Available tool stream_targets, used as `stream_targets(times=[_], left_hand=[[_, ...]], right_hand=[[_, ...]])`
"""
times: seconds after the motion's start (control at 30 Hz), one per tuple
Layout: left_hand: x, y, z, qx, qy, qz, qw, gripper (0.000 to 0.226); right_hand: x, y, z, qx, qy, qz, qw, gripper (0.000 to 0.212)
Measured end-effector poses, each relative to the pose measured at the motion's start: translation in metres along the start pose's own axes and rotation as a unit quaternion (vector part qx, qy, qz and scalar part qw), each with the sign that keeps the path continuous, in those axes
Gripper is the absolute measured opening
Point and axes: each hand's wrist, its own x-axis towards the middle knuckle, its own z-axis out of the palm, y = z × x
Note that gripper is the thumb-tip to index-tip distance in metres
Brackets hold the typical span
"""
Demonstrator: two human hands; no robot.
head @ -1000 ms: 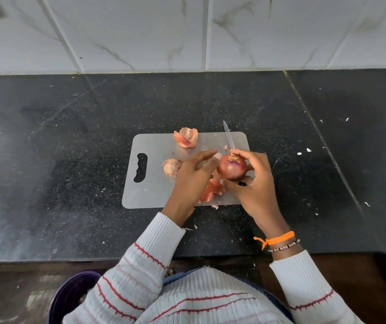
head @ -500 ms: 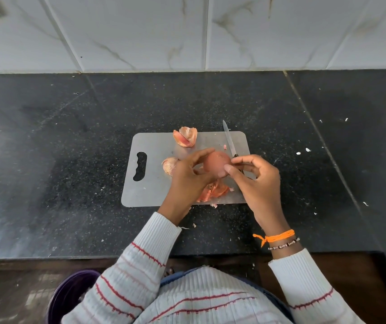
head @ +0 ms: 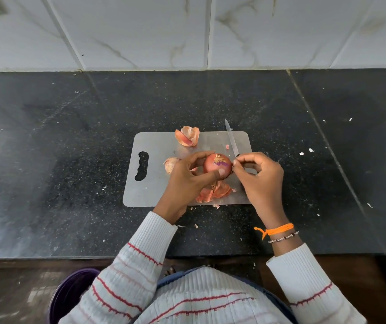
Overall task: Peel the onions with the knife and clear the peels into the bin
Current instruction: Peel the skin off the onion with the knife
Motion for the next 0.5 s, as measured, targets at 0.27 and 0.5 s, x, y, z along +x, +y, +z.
stream_targets(times=[0.27, 0.5], left_hand=[[-0.001, 0.002, -0.003, -0.066, -0.009, -0.025, 0.997, 0.046], [0.001, 0.003, -0.004, -0.022, -0.003, 0.003, 1.0, 0.048]], right_hand=[[0.001, -0.013, 0.004, 0.033, -0.04, 0.036, 0.998, 0.015], [0.003, -0.008, 0.007, 0.025, -0.052, -0.01, 0.998, 0.013]])
